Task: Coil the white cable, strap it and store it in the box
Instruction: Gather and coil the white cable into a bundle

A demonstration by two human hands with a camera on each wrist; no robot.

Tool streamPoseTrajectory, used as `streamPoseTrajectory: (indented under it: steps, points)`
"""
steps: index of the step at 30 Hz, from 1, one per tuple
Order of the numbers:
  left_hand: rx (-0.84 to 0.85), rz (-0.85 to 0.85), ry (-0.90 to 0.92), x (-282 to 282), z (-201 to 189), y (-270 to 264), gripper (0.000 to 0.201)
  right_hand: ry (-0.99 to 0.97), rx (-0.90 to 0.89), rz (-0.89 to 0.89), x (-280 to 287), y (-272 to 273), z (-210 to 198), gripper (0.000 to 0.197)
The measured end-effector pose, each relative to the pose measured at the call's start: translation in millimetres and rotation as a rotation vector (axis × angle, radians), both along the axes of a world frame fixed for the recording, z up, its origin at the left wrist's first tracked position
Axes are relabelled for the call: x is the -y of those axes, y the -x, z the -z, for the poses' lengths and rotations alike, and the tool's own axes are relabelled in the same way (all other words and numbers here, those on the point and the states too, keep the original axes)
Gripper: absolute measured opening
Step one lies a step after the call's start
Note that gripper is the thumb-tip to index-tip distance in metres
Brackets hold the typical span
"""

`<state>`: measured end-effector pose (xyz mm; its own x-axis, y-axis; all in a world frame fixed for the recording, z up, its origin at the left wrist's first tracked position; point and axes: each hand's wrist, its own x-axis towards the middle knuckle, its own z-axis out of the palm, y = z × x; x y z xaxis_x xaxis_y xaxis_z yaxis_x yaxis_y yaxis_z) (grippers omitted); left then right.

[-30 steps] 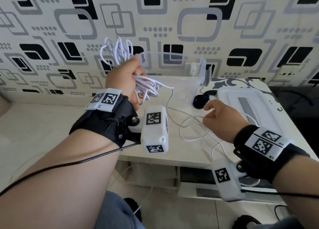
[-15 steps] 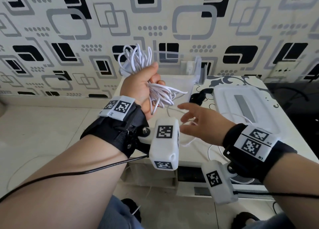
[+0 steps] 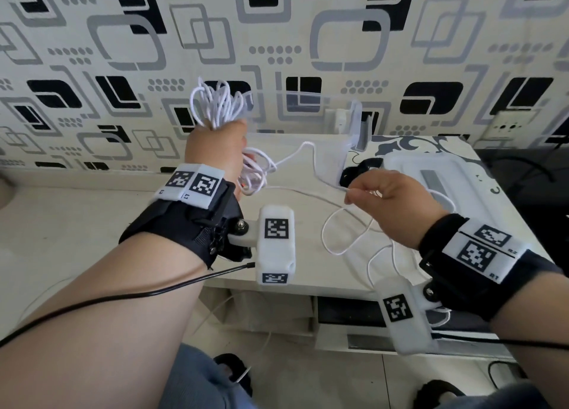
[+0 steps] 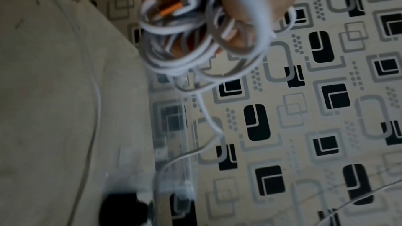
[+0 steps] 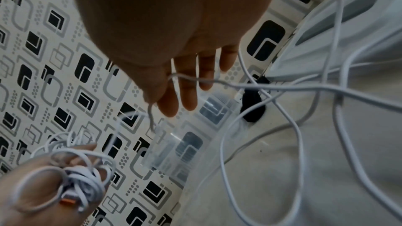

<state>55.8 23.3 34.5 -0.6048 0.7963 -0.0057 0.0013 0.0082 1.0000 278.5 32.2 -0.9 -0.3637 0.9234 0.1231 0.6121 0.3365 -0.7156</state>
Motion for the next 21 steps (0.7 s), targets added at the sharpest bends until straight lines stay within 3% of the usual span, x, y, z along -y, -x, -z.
streamPoseTrajectory:
  steps: [1, 3, 5, 9, 11, 13, 16, 21]
  points:
    - [-0.069, -0.059, 0.041, -0.9, -0.9, 3.2, 0.01, 0.009, 0.003, -0.041, 0.4, -1.1, -1.3, 0.017]
    - [-0.188, -0.148, 0.097, -3.6, -0.9, 8.7, 0.024, 0.053, 0.03, -0.124, 1.7, -2.0, -3.1, 0.019]
    - [-0.291, -0.16, 0.116, -4.6, -1.1, 9.9, 0.023, 0.112, 0.037, -0.174, 4.5, -1.6, -6.6, 0.018]
    - [-0.516, 0.026, 0.212, -1.4, 1.4, 1.6, 0.016, 0.168, -0.1, -0.213, 6.8, 0.8, -12.1, 0.018]
    - [-0.566, 0.17, 0.285, 3.3, 3.6, -6.5, 0.021, 0.175, -0.216, -0.185, 6.8, 2.3, -14.3, 0.019]
    - [-0.553, 0.292, 0.329, 8.3, 7.2, -16.7, 0.028, 0.181, -0.296, -0.15, 6.3, 2.9, -15.3, 0.018]
    - [-0.39, 0.426, 0.269, 8.4, 14.1, -28.2, 0.042, 0.184, -0.346, -0.092, 5.6, 3.8, -15.6, 0.018]
    - [-0.263, 0.556, 0.215, 8.5, 15.8, -43.2, 0.061, 0.161, -0.367, 0.01, 2.1, 4.5, -11.8, 0.025]
